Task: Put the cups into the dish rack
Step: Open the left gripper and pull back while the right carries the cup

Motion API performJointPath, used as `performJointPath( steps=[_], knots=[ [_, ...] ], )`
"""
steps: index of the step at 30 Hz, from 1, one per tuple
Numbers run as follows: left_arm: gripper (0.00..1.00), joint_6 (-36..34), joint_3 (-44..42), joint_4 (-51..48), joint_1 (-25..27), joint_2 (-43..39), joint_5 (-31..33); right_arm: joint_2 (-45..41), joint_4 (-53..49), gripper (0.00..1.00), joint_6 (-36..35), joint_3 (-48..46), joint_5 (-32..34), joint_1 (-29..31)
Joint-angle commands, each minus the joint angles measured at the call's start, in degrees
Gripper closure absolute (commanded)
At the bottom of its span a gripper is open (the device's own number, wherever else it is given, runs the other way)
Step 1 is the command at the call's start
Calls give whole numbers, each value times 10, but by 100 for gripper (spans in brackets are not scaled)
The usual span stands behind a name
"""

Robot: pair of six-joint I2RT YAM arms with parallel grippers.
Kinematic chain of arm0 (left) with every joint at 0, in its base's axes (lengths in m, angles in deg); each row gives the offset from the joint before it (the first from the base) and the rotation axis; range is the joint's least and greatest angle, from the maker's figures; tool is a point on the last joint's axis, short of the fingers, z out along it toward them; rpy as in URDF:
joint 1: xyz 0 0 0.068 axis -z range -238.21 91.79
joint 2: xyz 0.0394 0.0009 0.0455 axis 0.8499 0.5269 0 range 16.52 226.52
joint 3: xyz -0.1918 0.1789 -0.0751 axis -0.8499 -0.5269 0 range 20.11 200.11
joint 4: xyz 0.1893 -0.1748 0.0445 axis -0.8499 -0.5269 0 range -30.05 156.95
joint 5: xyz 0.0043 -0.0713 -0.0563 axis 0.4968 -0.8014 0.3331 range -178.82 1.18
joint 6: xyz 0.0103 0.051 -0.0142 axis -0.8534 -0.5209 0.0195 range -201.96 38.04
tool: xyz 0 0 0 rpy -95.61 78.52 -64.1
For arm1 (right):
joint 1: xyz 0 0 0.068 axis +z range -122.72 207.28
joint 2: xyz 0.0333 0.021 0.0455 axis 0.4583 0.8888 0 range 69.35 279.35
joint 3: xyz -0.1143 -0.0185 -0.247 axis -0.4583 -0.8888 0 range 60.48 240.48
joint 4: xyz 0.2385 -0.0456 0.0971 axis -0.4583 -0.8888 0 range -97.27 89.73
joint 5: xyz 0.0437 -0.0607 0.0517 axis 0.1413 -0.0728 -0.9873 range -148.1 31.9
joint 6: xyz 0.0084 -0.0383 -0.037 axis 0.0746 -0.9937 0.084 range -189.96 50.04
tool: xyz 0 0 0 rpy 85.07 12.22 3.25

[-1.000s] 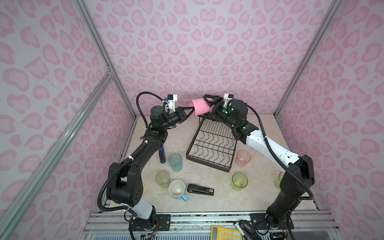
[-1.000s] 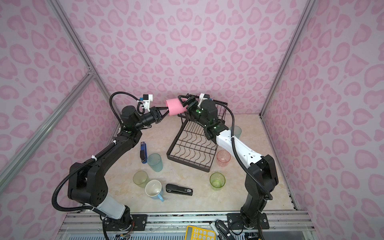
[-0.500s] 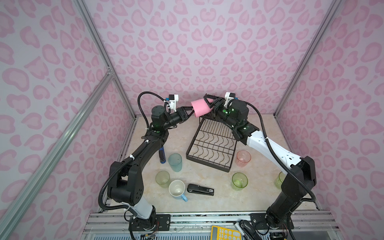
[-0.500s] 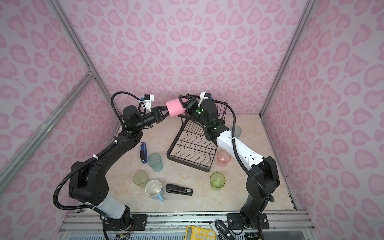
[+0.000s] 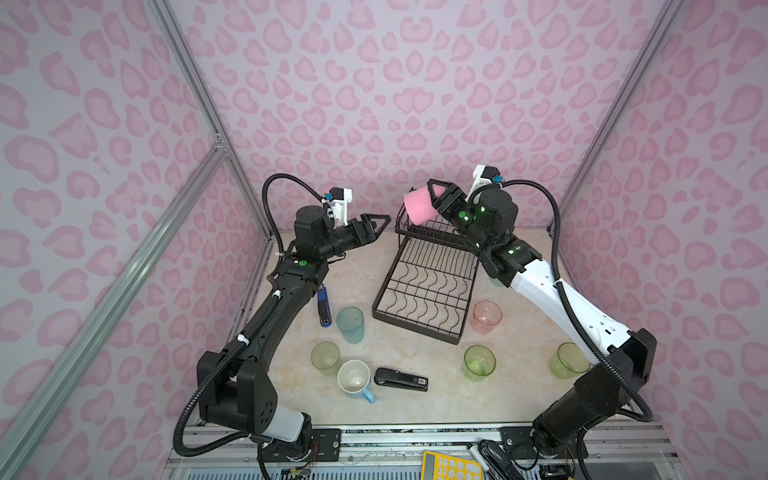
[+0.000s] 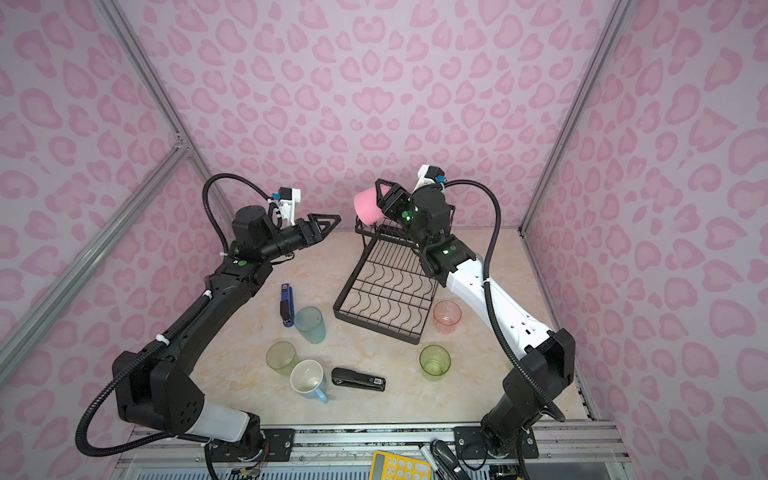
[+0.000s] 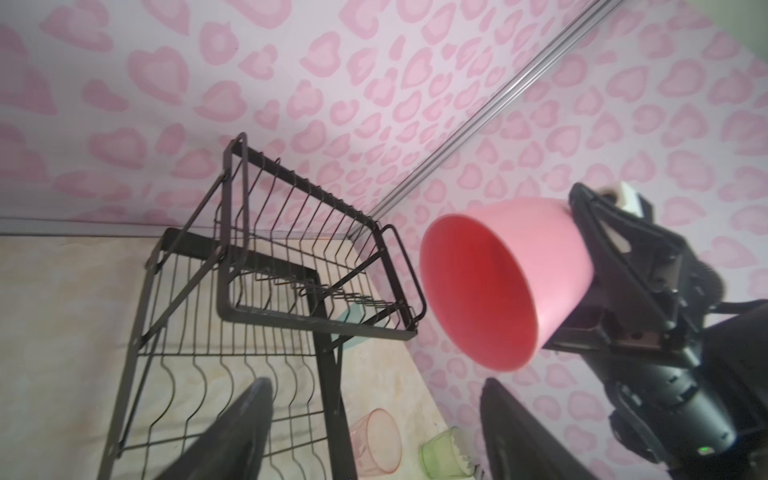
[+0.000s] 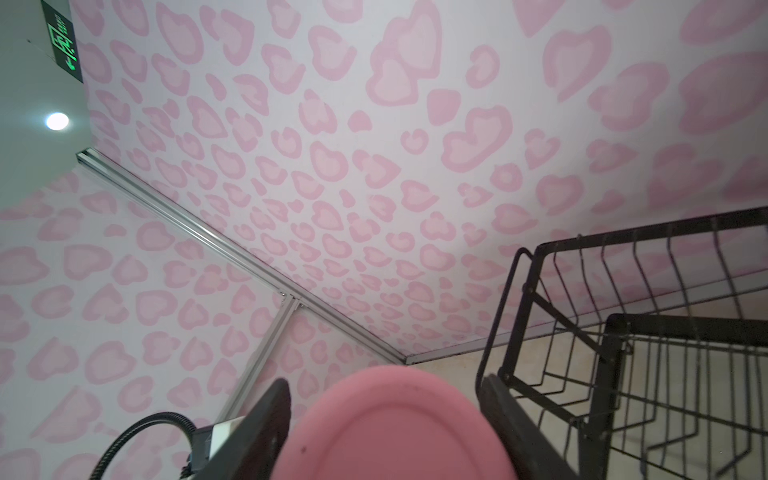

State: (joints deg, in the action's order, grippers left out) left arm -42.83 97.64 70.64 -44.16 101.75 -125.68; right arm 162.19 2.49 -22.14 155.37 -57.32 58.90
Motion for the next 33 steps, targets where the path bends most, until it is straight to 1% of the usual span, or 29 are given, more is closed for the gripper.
performJointPath(
  steps=[1,4,7,10,12,16,18,21,26,29,33],
  knots=[
    [12,-88,28,-135,2,-13,62,5,-61,42,-113,20,69,-2],
    [8,-117,43,-203,1,-18,104,2,-79,42,-169,28,100,-1],
    [7,-130,45,-252,2,-24,153,1,-96,42,-218,34,118,2],
    [6,-145,45,-294,1,-26,191,-4,-110,42,-279,31,143,17],
    [6,-152,41,-314,1,-28,209,-15,-102,42,-305,13,154,31],
    [6,-163,27,-353,2,-35,259,-49,-48,40,-363,-55,163,77],
    [7,-166,25,-376,1,-34,278,-59,-30,40,-377,-82,162,96],
    [6,-170,18,-400,-4,-33,261,-65,-9,40,-386,-132,160,119],
    [6,-159,-26,-404,-30,-43,235,-74,74,39,-394,-236,167,147],
    [6,-156,-47,-390,-47,-47,227,-60,129,39,-390,-282,160,148],
    [6,-163,-54,-385,-55,-44,230,-18,196,39,-409,-319,160,153]
  ],
)
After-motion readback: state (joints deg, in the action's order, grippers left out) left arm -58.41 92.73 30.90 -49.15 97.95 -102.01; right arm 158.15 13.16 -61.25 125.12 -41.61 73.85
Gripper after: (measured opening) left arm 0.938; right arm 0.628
